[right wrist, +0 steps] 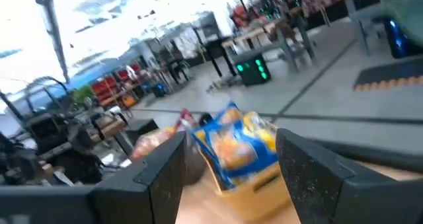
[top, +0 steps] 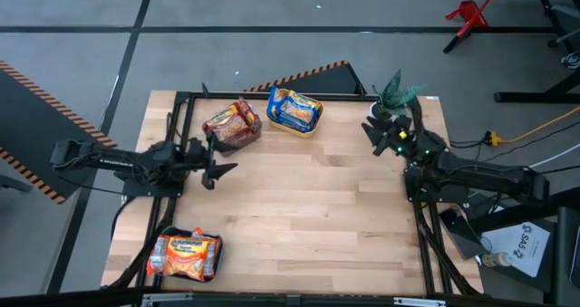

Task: Sort Maruchan noodles
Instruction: Return to Home Position

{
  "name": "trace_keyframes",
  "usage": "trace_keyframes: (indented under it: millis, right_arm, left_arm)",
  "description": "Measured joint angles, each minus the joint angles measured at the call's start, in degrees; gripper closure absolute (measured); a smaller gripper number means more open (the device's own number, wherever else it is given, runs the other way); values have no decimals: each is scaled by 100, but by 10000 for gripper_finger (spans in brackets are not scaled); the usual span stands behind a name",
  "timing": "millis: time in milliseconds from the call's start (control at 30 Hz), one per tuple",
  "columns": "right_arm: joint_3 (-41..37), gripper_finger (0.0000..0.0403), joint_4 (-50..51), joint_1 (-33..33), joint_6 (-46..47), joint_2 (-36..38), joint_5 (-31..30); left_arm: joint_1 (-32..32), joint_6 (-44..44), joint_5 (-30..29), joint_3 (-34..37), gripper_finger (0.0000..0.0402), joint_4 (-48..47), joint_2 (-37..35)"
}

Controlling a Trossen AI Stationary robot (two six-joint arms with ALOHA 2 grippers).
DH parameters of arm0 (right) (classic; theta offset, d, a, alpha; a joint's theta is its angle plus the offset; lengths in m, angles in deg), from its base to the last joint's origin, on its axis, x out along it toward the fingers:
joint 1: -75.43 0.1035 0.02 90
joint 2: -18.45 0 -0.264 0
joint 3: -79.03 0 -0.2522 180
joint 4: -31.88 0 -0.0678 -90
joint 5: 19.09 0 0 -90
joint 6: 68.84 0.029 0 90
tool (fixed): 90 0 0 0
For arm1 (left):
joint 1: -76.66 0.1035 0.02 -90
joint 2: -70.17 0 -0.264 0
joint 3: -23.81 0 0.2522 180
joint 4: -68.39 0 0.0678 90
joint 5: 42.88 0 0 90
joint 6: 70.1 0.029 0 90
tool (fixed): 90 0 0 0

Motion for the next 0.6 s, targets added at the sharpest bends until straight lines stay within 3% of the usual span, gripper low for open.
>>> trace_keyframes:
  millis: [100,200,300,367,467,600]
  right_arm:
    - [342,182,471,-427,-164,397,465]
    - [932,182,1874,-895,-386,893,872]
    - [1531,182,3585,-1333,-589,1420,826]
    - [1621,182,4136,-1549,-599,1863,705]
    - [1279,182,4515,-1681,-404,2692,866]
    - [405,182,3725,-1551,162,2620,1620]
  left_arm:
    - [4,-163,1,0,127,-571,-593]
    - [4,-336,11,0,127,-1457,-1261]
    - [4,-362,13,0,127,-2329,-1939]
    - [4,-285,-31,0,127,-2857,-2369]
    - [4,-145,-324,0,127,-3505,-2903]
    - [6,-142,-370,-2,127,-3668,-2959]
